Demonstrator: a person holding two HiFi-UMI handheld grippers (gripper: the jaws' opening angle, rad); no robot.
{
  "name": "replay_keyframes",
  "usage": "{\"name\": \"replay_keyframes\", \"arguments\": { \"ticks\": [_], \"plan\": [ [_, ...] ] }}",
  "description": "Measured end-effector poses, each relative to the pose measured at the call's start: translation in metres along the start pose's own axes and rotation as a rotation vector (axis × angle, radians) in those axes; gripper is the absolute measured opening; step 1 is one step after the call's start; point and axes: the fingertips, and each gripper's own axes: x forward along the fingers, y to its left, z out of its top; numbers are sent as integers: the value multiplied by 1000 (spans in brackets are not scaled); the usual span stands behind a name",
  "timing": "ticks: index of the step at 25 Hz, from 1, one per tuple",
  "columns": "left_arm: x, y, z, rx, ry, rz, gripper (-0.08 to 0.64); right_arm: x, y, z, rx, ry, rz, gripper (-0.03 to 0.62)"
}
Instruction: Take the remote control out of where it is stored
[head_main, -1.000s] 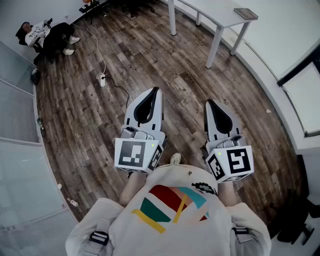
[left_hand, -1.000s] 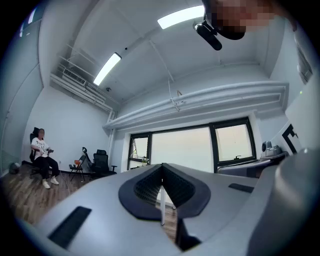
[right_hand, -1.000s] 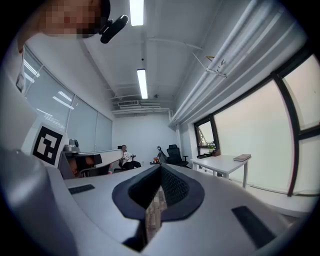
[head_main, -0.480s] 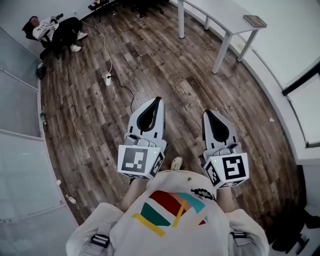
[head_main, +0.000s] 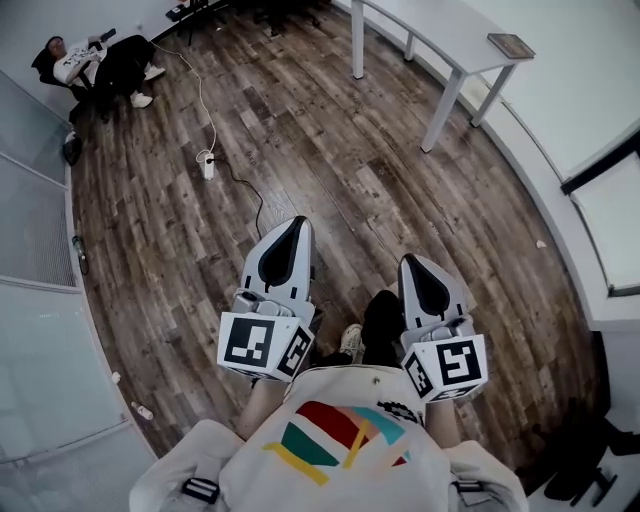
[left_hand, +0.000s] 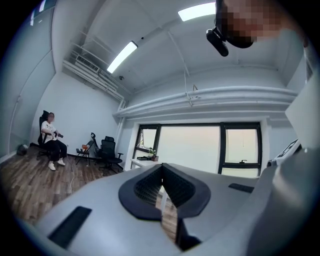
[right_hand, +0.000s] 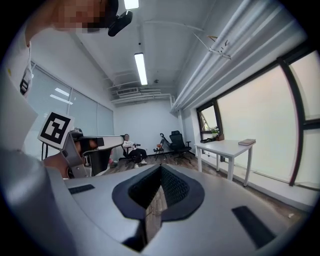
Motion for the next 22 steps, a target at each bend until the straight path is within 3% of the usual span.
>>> {"name": "replay_keyframes", "arguments": {
  "ticks": [4,9,14,18,22],
  "plan": [
    [35,13,-3,35,-11,14,9,31,-24,-3,21,2,6,2],
    [112,39,-20,3,18,31,9,101,-71,9,-5,10,23,3],
    [205,54,11,85,-44,12,9,185,-137,30,57,13,48,3],
    [257,73,31,93,-95,40,9,240,-157,76,-8,-81,101,2],
    [300,75,31,104,-73,19,9,271,-172,92,-33,-116,125,3]
  ]
}}
